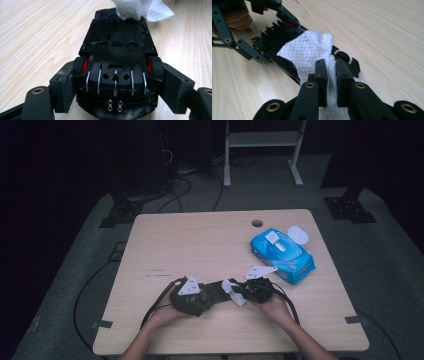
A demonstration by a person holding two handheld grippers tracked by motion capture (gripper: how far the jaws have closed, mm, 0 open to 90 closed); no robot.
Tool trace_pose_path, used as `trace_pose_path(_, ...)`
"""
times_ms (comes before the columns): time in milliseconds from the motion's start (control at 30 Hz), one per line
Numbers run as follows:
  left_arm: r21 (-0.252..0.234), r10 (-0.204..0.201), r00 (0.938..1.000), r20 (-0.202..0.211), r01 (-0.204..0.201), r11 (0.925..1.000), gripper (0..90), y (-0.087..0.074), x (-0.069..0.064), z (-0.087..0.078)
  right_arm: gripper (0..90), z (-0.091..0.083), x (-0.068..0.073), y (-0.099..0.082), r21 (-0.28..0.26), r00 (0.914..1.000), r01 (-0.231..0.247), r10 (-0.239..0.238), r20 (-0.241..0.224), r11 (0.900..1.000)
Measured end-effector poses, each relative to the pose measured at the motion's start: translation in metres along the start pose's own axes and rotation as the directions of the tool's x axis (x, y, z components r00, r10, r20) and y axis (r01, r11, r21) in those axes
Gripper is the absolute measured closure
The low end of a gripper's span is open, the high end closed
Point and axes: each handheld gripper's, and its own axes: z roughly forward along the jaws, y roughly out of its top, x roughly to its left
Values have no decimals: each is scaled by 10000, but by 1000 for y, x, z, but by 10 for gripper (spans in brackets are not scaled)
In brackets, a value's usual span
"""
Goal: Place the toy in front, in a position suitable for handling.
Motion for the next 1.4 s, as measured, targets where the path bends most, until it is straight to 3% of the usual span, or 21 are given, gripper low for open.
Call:
trace_pose_path(267,24,-22,10000,35,22,10000,239,0,0,0,821,-2,4,1,-102,9998,-48,46,-217,9999)
trace_pose_path(467,57,-5,10000,43,5,10000,239,-1,1,0,821,7,16,9,-156,9980,281,-290,-566,9995)
trace_pose_path(933,55,79,10000,13,-79,10000,239,0,1,-1,821,-2,-3,-3,11,9997,-178,178,-161,9998)
trace_pose_path(1233,-3,18,10000,15,-18,10000,239,0,1,0,821,15,17,16,-150,9972,277,-287,-693,9995)
trace_pose_path(1400,24,58,10000,28,-58,10000,240,0,1,0,821,23,19,24,-184,9968,369,-381,-709,9991)
